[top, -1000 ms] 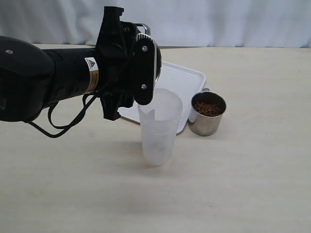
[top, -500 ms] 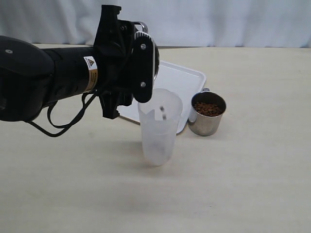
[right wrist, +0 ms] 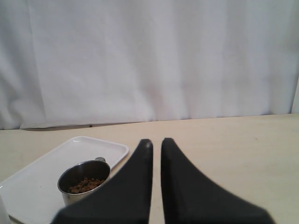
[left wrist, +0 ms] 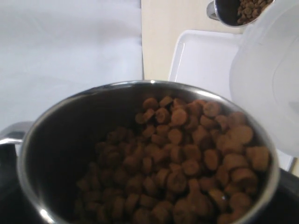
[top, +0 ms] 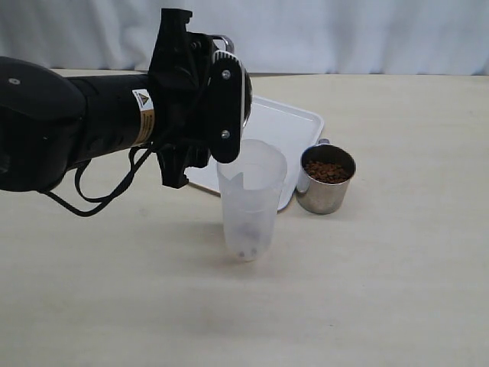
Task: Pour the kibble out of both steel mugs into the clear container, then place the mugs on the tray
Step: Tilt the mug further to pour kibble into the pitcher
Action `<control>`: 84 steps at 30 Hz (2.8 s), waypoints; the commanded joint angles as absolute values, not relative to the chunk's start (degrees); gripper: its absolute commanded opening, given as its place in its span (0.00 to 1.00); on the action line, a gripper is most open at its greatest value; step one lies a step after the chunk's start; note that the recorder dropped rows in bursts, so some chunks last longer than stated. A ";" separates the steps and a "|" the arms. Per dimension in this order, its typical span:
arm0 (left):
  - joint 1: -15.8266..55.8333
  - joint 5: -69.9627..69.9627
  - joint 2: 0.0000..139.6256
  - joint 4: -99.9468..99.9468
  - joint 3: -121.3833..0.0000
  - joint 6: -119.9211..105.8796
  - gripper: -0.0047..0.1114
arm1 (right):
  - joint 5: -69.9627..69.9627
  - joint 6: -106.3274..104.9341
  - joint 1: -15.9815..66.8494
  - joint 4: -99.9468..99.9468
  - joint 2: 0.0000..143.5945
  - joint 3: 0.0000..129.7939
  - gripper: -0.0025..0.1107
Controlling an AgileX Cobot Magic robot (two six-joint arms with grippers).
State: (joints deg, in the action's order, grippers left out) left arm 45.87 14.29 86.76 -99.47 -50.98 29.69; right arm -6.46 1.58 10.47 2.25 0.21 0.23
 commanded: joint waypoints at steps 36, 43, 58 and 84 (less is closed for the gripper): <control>46.04 16.18 89.82 -99.95 -53.47 21.02 0.04 | -5.81 1.37 10.13 2.54 0.00 0.00 0.07; 46.04 16.05 89.82 -99.95 -53.47 19.13 0.04 | -5.81 1.37 10.13 2.54 0.00 0.00 0.07; 46.04 15.95 89.82 -99.95 -53.47 16.57 0.04 | -5.81 1.37 10.13 2.54 0.00 0.00 0.07; 46.04 15.83 89.82 -99.95 -53.47 11.78 0.04 | -5.81 1.37 10.13 2.54 0.00 0.00 0.07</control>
